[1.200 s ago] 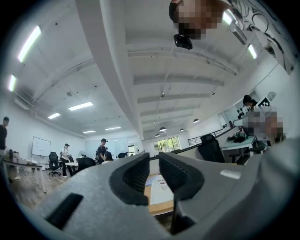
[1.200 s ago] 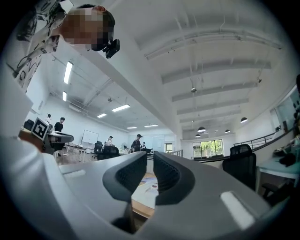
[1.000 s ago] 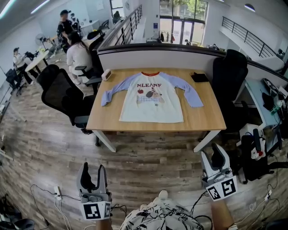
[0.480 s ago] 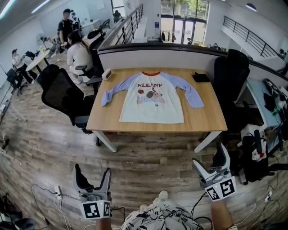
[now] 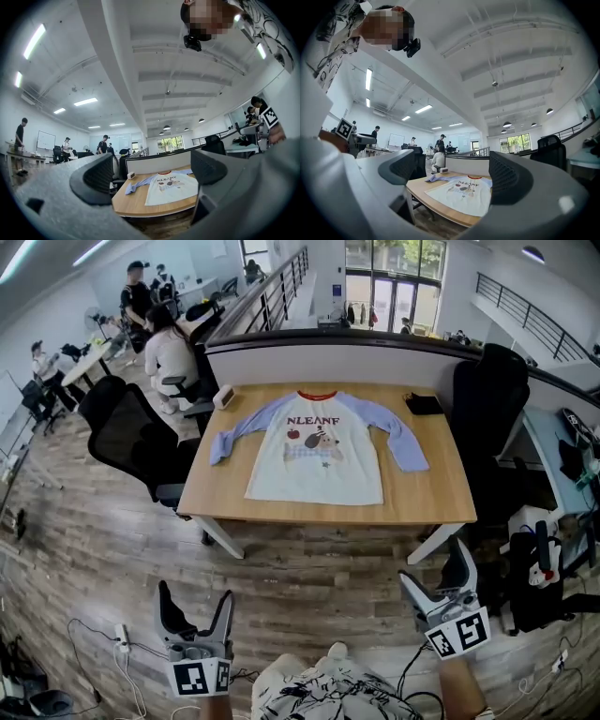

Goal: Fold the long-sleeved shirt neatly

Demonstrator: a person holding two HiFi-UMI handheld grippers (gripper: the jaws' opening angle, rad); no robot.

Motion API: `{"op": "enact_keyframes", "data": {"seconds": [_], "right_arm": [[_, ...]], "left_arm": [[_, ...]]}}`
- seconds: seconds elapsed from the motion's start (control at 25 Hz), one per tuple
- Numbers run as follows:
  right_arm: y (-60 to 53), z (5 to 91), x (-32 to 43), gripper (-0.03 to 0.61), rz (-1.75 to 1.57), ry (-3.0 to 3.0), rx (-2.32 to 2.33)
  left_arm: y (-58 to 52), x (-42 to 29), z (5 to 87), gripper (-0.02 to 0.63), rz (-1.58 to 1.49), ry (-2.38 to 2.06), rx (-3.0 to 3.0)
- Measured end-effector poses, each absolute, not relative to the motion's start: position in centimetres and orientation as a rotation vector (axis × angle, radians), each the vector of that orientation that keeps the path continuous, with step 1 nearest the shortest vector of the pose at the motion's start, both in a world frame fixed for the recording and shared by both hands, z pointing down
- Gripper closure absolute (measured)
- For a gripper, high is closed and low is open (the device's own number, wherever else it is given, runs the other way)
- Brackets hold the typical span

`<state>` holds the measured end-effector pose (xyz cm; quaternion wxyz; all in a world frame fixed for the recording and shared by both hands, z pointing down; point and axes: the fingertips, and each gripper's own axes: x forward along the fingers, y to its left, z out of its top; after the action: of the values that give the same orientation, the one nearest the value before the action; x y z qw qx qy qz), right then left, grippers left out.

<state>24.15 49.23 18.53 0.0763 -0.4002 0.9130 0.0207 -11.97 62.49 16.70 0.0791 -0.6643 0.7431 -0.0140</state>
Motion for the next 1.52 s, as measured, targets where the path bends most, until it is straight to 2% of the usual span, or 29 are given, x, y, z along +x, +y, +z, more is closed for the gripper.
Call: {"op": "enact_keyframes", "data": {"seconds": [0.24,0.44,1.16,1.52], "right_arm": [[46.6,19.6,24.9,0.086,0.034,2.749,-1.197],[43.2,20.8,24.1,0.087,0.019,2.763,-1.227],[23.5,17.4,11.4,0.087,0.11,2.681,-1.372],[19.0,19.5,7.4,0.087,0.069,2.709,-1.431]], "left_arm": [[59.5,-10.5,17.7,0.106,-0.06,2.221,-2.027],[55.9,-11.9,19.1,0.106,-0.049,2.239,-2.053],[34.3,-27.1,17.5,0.106,0.049,2.167,-2.11],[27.2,-30.4,19.8,0.106,0.015,2.154,-2.219]]}}
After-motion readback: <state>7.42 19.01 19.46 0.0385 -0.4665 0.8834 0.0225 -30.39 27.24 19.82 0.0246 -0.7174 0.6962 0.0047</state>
